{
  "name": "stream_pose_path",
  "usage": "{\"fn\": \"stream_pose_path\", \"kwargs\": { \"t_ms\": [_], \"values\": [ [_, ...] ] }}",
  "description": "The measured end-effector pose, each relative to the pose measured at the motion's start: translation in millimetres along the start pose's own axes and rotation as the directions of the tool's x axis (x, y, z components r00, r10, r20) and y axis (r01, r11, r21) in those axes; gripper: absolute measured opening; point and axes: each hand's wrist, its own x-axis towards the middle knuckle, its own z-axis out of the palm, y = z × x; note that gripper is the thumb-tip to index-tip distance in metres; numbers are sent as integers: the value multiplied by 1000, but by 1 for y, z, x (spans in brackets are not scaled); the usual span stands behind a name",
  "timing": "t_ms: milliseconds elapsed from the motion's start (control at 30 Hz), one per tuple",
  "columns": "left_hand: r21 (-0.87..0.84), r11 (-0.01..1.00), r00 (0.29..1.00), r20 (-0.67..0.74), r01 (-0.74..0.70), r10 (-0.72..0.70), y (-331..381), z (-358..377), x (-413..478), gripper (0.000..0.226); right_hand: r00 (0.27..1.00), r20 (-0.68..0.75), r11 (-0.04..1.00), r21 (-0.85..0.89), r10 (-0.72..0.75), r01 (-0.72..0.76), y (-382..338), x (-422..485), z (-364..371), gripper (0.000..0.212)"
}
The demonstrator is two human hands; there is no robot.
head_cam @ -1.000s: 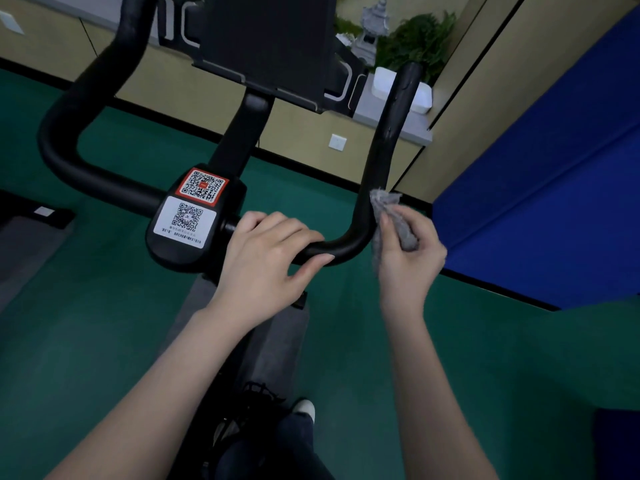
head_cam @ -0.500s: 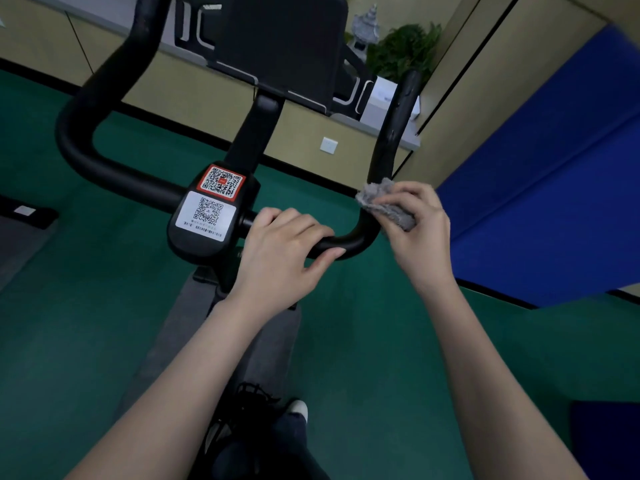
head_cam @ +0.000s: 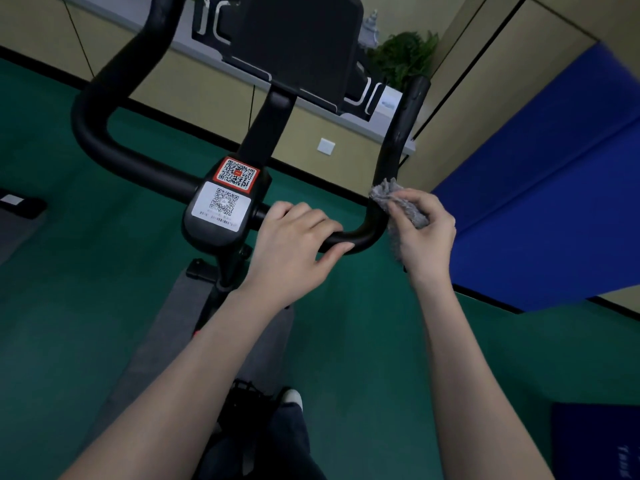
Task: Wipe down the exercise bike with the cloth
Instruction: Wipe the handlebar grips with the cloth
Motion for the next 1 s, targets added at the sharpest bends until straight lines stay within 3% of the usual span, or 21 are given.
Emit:
{"fn": "stream_pose_path", "kwargs": {
  "t_ms": [100,167,233,300,433,567,633,700,800,933,1000],
  "values": [
    [3,1000,1000,-9,-4,4,-1,-1,2,29,990,46,985,-108,-133,137,-6,0,-2,10],
    [6,1000,1000,-9,4,-4,-1,0,3,30,937,222,941,-142,-271,306,-13,4,-4,14],
    [5,1000,1000,-1,19,-19,1,0,3,32,834,452,891,-160,-316,424,-22,16,-7,16],
    [-8,999,999,11,35,-35,2,1,2,34,748,612,858,-214,-255,468,-29,36,-7,15],
    [-20,998,998,20,66,-66,4,-1,2,31,601,786,802,-261,-146,537,-40,70,1,12],
    [-55,991,992,53,121,-118,7,-4,5,30,304,952,787,-212,32,580,-54,81,16,6],
    [-65,988,989,58,141,-137,8,-5,5,31,232,969,771,-208,81,601,-56,84,20,5],
    [-67,986,987,60,152,-148,8,-5,5,32,204,975,728,-201,86,655,-57,90,23,5],
    [-67,983,983,69,173,-168,9,-7,6,32,258,964,653,-239,68,719,-57,99,23,8],
    [-58,979,979,83,194,-189,11,-7,6,33,238,971,687,-171,-3,706,-51,95,16,10],
    [-52,978,976,90,203,-198,12,-8,7,36,298,951,699,-157,-84,697,-42,97,10,11]
  ]
}}
